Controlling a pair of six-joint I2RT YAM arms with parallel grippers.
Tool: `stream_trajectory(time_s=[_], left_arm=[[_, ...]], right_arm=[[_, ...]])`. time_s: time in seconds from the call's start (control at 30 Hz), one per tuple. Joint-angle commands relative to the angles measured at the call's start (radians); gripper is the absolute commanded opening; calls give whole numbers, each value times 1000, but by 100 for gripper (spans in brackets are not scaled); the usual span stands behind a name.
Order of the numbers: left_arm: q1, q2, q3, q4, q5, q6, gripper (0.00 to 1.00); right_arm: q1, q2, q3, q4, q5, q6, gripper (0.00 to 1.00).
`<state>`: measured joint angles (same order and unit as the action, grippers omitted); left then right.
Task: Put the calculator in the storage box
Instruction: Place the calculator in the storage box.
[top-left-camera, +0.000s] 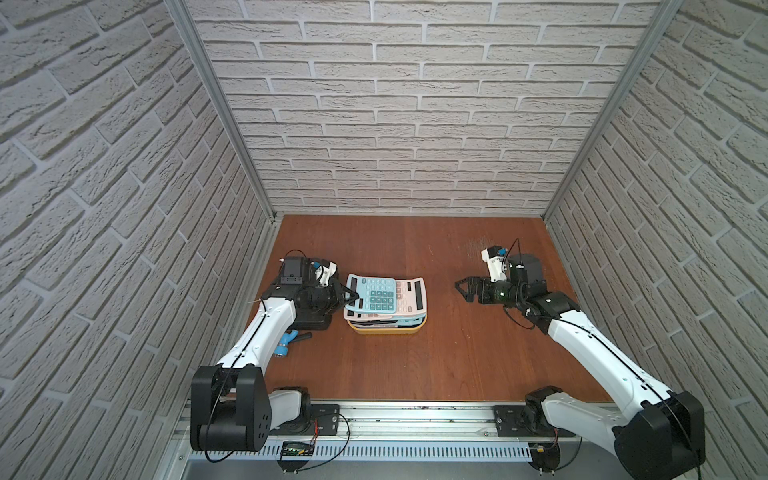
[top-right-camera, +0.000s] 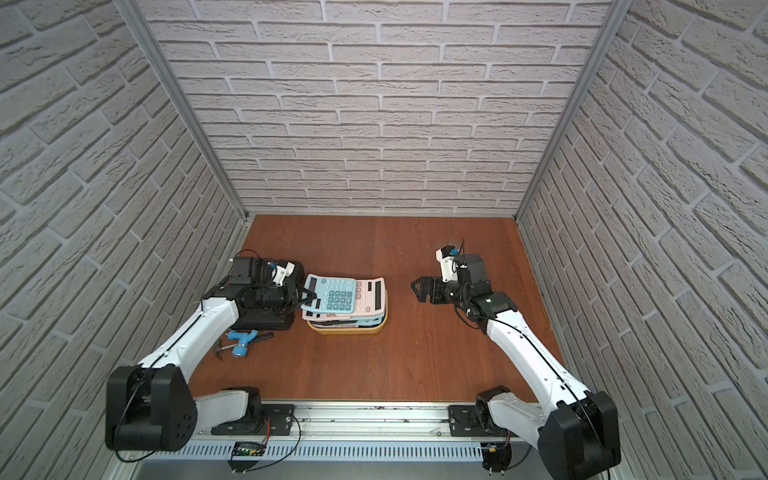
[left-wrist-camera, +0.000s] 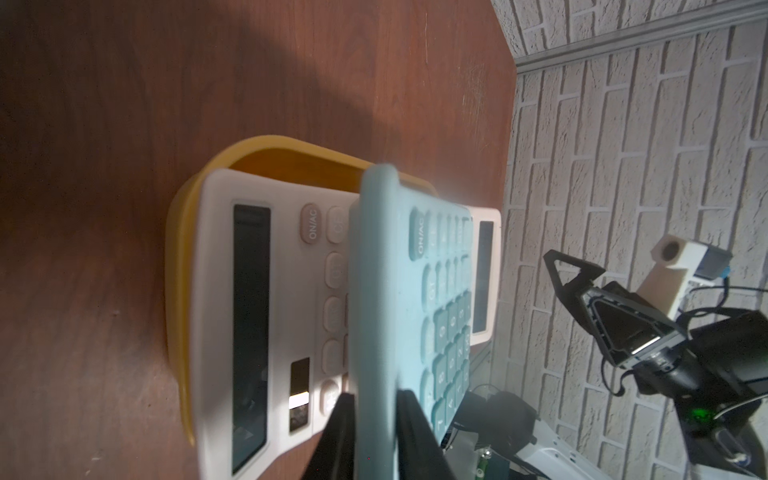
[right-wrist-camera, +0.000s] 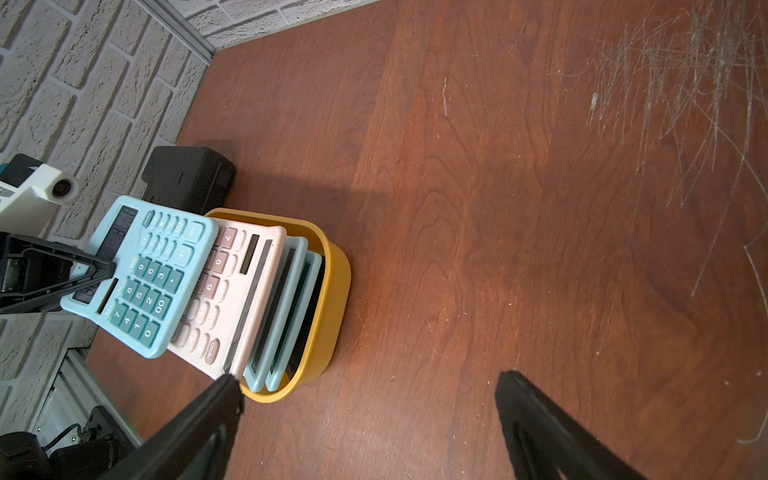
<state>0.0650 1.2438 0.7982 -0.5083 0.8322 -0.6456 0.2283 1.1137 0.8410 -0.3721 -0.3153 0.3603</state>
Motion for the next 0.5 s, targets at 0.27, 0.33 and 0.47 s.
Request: stream_trajectory(time_s=[0.27, 0.33, 0.47], left_arm=[[9, 13, 42, -40, -37, 37, 44], [9, 15, 48, -51, -50, 41, 45], [9, 18, 60, -74, -85, 47, 50]], right_arm=[[-14, -21, -16, 47, -32, 17, 99], [-14, -21, -16, 47, -32, 20, 99], [-16, -22, -13, 47, -37, 25, 99]])
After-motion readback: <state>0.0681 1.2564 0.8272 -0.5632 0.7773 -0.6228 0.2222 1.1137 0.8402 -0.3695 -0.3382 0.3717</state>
